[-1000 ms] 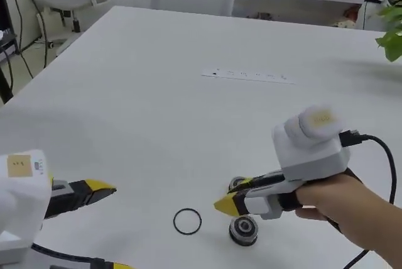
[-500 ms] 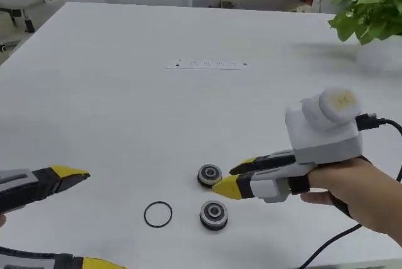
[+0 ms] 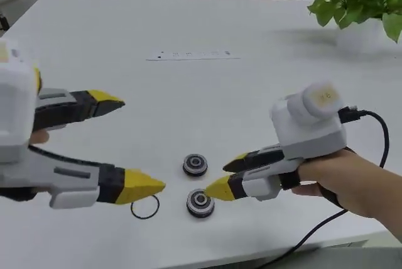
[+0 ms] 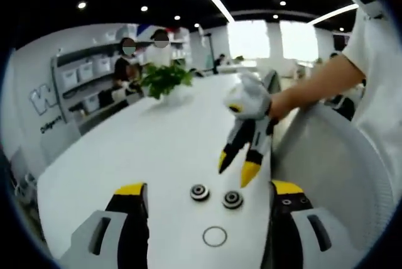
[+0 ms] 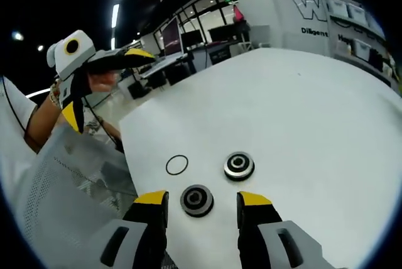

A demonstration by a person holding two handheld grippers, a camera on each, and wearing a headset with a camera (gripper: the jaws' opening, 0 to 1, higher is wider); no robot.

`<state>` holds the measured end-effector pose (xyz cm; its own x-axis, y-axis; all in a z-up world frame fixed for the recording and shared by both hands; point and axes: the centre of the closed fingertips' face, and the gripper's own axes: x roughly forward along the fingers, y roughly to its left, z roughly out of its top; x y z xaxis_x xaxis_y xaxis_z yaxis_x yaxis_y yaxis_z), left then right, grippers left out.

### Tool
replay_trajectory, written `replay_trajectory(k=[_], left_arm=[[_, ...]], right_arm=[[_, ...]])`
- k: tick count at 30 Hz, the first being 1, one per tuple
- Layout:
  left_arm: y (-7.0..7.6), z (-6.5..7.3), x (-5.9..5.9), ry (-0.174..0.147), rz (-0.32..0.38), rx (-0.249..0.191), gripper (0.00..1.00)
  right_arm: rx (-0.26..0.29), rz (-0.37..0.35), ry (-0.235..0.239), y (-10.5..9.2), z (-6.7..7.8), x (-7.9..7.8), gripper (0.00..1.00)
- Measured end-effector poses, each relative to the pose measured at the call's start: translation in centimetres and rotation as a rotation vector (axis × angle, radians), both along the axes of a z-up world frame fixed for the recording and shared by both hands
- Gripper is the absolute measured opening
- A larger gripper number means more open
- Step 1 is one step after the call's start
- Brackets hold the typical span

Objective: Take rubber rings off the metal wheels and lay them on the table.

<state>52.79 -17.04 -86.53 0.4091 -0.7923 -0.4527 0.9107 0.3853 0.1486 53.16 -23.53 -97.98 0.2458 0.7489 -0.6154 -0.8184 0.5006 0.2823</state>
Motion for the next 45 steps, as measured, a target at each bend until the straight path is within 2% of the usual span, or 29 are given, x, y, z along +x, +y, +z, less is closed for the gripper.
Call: replay_trajectory(k=[2,4,7,11,13,14,15,16,21,24,29,31,34,36,40,42,45], left_arm=[[-1.0,0.1,0.2,-0.021,-0.031,0.0,0.79],[-2.1,0.1,0.5,-0.018,-0.056,-0.019,0.77],[-3.6,-0.7,0.9,-0.003,-0.089,-0.022,0.73],[-4.8,-2.0,1.0,-0.006,-0.138,-0.025,0.69],[-5.4,-2.9,0.8,0.017,-0.172,-0.057,0.64],[-5.6,-3.5,0.9,0.061,-0.159,-0.096,0.62],[-5.6,-3.9,1.0,0.081,-0.148,-0.105,0.6],[-5.6,-4.4,1.3,0.083,-0.148,-0.108,0.6],[-5.8,-6.4,1.6,0.077,-0.139,-0.099,0.58],[-5.7,-7.6,1.7,0.063,-0.121,-0.091,0.58],[-5.7,-9.5,1.2,0.065,-0.144,-0.049,0.49],[-5.8,-10.0,1.0,0.073,-0.152,-0.046,0.44],[-5.9,-10.8,0.7,0.094,-0.159,-0.038,0.37],[-5.8,-11.5,0.6,0.103,-0.167,-0.016,0.35],[-5.8,-12.4,0.4,0.137,-0.158,-0.015,0.3],[-5.8,-13.0,0.0,0.154,-0.163,0.003,0.27],[-5.8,-13.7,-0.3,0.154,-0.176,0.029,0.22]], right_arm=[[-0.021,0.012,-0.008,-0.1,-0.4,0.0,0.42],[-0.027,0.022,-0.013,-0.2,-0.6,0.0,0.41],[-0.03,0.02,-0.008,-0.4,-0.8,0.1,0.39],[-0.052,0.041,-0.017,-0.6,-1.3,0.0,0.34],[-0.062,0.061,-0.014,-0.4,-1.7,-0.3,0.33],[-0.066,0.068,-0.011,-0.4,-1.8,-0.4,0.33],[-0.078,0.085,-0.013,-0.3,-2.1,-0.6,0.33],[-0.085,0.095,-0.016,-0.3,-2.2,-0.7,0.33],[-0.119,0.142,-0.026,0.1,-3.1,-1.1,0.3],[-0.153,0.174,-0.043,0.1,-3.6,-1.4,0.28],[-0.165,0.191,-0.063,0.4,-3.9,-1.4,0.26],[-0.184,0.206,-0.071,0.5,-4.2,-1.5,0.25],[-0.184,0.207,-0.072,0.6,-4.3,-1.4,0.23],[-0.186,0.21,-0.074,0.6,-4.2,-1.4,0.22],[-0.186,0.213,-0.078,0.7,-4.2,-1.3,0.21],[-0.19,0.215,-0.078,0.7,-4.3,-1.3,0.21],[-0.198,0.226,-0.082,0.6,-4.4,-1.4,0.19]])
